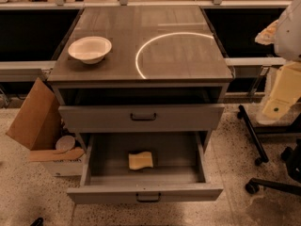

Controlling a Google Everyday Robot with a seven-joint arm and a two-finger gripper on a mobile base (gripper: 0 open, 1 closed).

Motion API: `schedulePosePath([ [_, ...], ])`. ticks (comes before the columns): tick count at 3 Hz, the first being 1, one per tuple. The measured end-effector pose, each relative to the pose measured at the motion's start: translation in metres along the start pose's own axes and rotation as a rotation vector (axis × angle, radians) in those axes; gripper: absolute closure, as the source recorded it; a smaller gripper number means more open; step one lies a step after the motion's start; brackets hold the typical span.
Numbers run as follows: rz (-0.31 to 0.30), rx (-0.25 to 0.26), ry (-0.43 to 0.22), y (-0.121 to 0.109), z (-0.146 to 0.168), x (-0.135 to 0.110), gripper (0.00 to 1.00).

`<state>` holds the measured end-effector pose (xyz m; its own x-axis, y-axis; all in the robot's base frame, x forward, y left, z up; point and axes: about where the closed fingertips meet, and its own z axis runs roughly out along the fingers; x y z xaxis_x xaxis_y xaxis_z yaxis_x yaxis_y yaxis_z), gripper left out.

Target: Pick sponge from middle drawer and place on counter

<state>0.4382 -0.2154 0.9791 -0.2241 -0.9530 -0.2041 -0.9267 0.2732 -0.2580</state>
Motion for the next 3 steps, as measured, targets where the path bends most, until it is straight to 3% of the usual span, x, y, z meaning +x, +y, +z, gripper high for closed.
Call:
schedulePosePath([
  [2, 0.003, -0.002, -0.012, 0.001, 0.002, -0.001, 0.00],
  [3, 0.035, -0.046, -0.090, 0.012, 0.029, -0.006, 0.00],
])
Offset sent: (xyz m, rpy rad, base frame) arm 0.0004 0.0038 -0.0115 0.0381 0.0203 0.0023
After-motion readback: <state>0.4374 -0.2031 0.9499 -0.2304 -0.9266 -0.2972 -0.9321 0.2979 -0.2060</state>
